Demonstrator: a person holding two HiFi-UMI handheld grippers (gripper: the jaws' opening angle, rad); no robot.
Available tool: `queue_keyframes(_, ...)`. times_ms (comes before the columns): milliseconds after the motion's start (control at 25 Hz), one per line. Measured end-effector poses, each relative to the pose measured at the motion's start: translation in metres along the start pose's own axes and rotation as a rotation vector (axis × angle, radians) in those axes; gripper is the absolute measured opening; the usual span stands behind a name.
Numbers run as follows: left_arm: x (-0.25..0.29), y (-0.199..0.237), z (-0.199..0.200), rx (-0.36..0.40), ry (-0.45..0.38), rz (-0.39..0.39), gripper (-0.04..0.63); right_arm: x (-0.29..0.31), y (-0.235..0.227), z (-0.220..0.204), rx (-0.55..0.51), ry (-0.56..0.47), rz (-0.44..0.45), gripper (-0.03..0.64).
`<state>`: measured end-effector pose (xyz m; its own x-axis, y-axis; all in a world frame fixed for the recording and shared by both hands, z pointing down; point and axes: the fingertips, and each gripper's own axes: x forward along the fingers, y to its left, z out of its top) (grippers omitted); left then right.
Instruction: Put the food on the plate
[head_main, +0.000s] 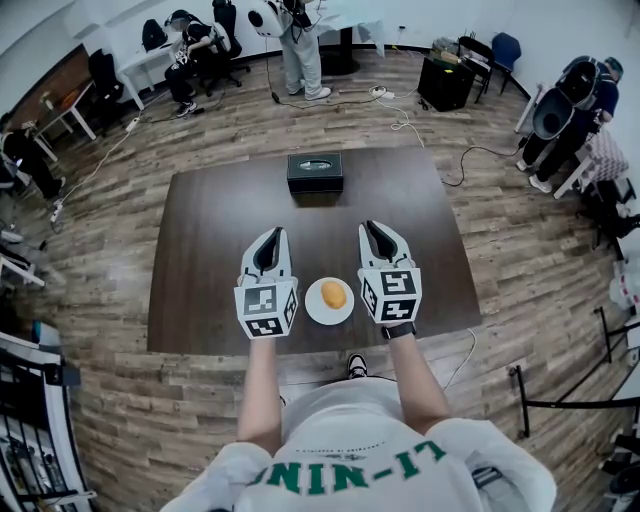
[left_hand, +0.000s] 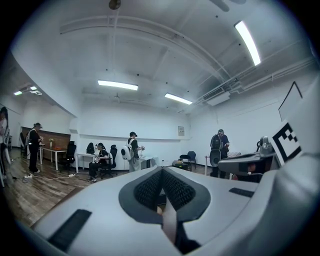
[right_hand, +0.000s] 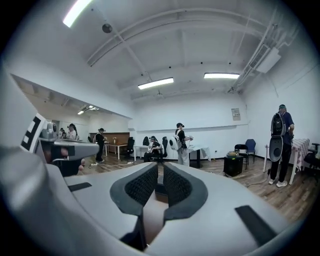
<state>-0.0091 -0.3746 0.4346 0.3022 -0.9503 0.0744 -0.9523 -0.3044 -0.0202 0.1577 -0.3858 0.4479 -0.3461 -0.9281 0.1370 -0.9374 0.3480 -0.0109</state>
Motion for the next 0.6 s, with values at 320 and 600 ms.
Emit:
queue_keyframes(320,0.004,0.002,0.004,0.000,-0.007,-0.003,0.011,-0.001,0.008,0.018,0.031,-0.044,0.023,0.017)
queue_keyframes(600,0.005,-0.006,0.003,-0.001,-0.010,-0.010,0.011,-0.004,0.006,0.014,0.030,-0.037,0.028,0.017)
